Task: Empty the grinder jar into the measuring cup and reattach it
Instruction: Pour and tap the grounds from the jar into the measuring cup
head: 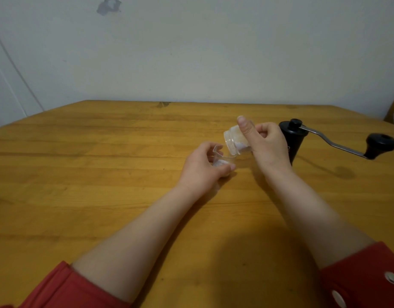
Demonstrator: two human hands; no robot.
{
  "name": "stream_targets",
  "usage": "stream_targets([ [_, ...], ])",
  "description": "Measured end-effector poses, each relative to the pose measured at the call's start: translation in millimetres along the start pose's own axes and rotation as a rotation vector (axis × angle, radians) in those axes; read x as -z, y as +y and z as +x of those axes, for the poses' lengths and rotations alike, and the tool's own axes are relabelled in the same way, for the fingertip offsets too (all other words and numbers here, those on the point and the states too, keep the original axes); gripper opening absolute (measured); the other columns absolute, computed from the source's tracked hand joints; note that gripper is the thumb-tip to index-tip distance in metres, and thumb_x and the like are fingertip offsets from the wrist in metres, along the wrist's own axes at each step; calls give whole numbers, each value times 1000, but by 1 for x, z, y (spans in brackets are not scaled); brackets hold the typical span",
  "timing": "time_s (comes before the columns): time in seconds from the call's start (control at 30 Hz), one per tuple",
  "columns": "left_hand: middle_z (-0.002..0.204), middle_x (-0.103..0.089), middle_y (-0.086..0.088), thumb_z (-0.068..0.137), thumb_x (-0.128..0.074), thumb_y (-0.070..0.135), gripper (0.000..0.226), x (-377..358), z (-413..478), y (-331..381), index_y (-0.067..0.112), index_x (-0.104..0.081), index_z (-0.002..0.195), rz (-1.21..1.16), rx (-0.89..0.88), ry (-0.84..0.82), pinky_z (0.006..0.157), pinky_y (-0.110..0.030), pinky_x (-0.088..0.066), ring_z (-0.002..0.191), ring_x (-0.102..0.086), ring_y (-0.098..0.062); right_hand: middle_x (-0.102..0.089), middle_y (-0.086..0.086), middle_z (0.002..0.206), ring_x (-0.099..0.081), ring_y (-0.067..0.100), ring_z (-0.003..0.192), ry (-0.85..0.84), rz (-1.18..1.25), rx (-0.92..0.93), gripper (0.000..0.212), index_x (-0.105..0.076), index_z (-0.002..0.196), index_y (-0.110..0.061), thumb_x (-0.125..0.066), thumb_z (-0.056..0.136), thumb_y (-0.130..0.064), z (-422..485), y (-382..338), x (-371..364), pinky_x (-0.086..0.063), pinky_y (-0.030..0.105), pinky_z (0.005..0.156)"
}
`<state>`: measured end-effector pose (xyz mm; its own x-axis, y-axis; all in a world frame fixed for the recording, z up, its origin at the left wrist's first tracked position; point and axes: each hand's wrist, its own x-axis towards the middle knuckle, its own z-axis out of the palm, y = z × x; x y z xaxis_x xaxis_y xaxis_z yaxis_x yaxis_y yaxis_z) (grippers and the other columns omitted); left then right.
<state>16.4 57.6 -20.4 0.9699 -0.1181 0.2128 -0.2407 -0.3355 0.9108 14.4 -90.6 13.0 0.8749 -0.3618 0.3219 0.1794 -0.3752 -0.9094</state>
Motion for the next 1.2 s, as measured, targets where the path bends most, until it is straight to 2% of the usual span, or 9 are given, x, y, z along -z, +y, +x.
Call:
stream_targets([
  [0.17,113,-68,2,71,-86,17,53,0,1,-1,20,-60,118,-20,8,8,77,-5,-45,102,-65,-11,-62,-13,98,-58,-4,88,3,29,29,69,-63,104,-21,-60,64,-77,-2,-4,0,-40,12,68],
  [0.3,110,-69,1,71,-85,17,52,0,2,-3,18,-61,117,-20,-4,8,88,-19,-50,101,-66,-13,-66,-15,100,-59,-14,86,-20,58,98,49,-67,109,-21,-69,78,-59,-4,-3,0,-42,2,70],
  [0.47,111,-69,1,71,-86,19,54,1,2,-4,17,-62,119,-23,-3,5,90,-22,-50,101,-66,-12,-68,-11,111,-64,5,100,-50,94,133,41,-68,116,-25,-70,84,-51,-6,-4,-1,-48,12,77],
  [0.7,110,-69,1,71,-85,16,54,1,2,-3,15,-61,119,-44,1,-1,84,-14,-49,99,-66,-11,-66,-7,120,-62,3,108,-54,137,152,46,-64,127,-16,-70,88,-41,-6,-3,-3,-48,12,86],
  [0.87,113,-69,0,71,-86,16,55,1,2,-3,15,-61,120,-41,2,0,89,-19,-50,101,-66,-13,-65,-7,118,-60,-4,106,-54,153,173,42,-64,127,-15,-69,90,-34,-6,-3,-4,-45,6,83],
  [0.93,113,-69,0,71,-86,16,55,1,3,-3,15,-61,119,-38,0,3,87,-18,-50,101,-66,-13,-65,-7,119,-60,-3,108,-59,160,177,40,-64,127,-15,-69,91,-32,-6,-2,-4,-44,5,83],
  [1.1,114,-69,0,71,-85,15,56,1,2,-2,13,-61,121,-49,7,1,82,-10,-48,98,-65,-10,-66,-4,122,-61,4,114,-82,190,178,36,-63,127,-16,-68,92,-27,-7,-3,-4,-47,14,92],
  [1.2,113,-69,-1,71,-85,15,56,1,2,-2,13,-60,122,-46,8,-2,81,-12,-49,97,-66,-10,-65,-2,124,-61,7,117,-95,189,190,35,-62,127,-15,-66,93,-25,-7,-4,-4,-47,16,95],
])
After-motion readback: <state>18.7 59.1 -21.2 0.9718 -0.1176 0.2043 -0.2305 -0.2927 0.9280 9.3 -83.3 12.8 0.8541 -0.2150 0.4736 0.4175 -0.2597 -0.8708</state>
